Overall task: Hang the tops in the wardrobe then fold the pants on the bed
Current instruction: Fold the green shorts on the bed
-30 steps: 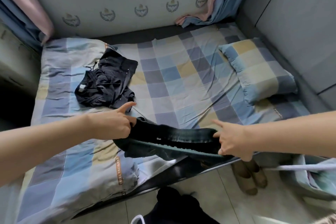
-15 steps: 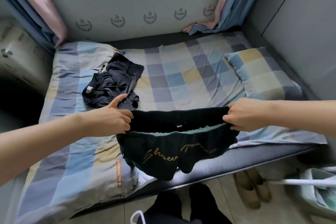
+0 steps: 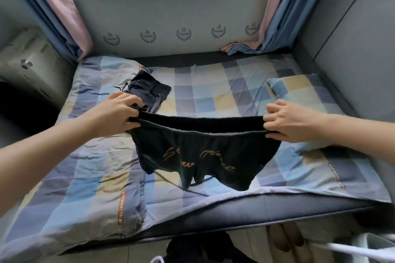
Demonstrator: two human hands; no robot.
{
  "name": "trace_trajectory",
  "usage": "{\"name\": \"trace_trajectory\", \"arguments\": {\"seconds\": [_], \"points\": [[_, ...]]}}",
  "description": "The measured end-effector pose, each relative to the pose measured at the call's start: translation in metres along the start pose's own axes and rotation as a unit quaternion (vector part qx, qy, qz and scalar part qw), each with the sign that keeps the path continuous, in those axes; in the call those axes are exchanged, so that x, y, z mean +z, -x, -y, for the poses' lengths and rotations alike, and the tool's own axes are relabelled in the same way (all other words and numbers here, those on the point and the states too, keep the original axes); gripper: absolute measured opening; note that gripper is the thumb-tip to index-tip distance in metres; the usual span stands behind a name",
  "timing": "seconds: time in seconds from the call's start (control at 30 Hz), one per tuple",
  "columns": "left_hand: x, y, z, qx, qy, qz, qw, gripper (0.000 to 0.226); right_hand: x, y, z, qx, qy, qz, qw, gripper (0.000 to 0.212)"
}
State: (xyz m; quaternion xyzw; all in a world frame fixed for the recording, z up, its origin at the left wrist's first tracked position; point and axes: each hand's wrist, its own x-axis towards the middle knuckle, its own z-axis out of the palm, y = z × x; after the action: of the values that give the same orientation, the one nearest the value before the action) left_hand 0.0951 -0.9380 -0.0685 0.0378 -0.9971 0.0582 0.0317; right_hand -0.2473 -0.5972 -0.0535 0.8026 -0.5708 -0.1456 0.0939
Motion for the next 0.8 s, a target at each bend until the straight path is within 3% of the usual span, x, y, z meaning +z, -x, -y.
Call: {"name": "trace_trajectory", "arguments": {"seconds": [0.1,0.17,0.23,0.3,0.47,0.67,0.8], "points": [[0.009,-0.007,-0.007,-0.109,0.075,-0.048,0.99,0.025,0.014,0.012,-0.018,0.114,-0.046,-0.102,0.987,0.025],[0.019,-0.01,-0.015,-0.181,0.132,-0.097,0.97,0.025,0.026,0.019,-0.023,0.206,-0.169,-0.132,0.955,0.023],[0.029,-0.011,-0.028,-0.271,0.209,-0.134,0.93,0.02,0.033,0.022,-0.022,0.286,-0.374,-0.132,0.872,0.017],[0.04,-0.012,-0.039,-0.348,0.31,-0.13,0.875,0.031,0.037,0.021,-0.019,0.319,-0.535,-0.111,0.774,0.015],[0.052,0.002,-0.056,-0.41,0.556,-0.073,0.72,0.04,0.05,0.026,-0.014,0.326,-0.689,-0.07,0.643,0.012],[0.059,0.029,-0.057,-0.425,0.652,0.171,0.604,0.017,0.056,0.038,-0.017,0.308,-0.748,0.126,0.574,0.026],[0.061,0.025,-0.047,-0.413,0.658,0.25,0.577,0.031,0.061,0.035,-0.024,0.294,-0.726,0.19,0.592,0.027]]}}
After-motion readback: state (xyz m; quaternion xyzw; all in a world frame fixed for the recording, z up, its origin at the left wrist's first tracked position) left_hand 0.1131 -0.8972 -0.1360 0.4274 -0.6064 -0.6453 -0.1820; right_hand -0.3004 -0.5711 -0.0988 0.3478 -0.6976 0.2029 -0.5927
